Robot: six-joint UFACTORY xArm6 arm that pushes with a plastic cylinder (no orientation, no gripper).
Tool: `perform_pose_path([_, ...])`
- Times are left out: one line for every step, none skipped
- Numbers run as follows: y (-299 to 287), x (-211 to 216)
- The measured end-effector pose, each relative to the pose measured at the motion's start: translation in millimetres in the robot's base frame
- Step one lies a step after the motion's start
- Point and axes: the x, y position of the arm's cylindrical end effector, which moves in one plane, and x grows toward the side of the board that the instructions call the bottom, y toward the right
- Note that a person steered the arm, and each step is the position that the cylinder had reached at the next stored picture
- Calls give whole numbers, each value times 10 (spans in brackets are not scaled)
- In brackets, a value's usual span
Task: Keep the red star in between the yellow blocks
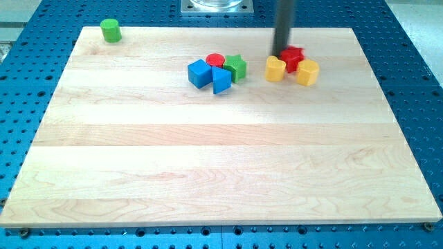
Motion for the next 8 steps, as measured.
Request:
perform_pose_path([623, -13])
perform_pose_path([979, 50])
perform_pose_path([421, 88])
perform_pose_path([-148, 147])
perform_pose_path([-340, 331])
perform_pose_path([-213, -179])
perform_pose_path([504, -191])
perform_pose_path([1058, 66])
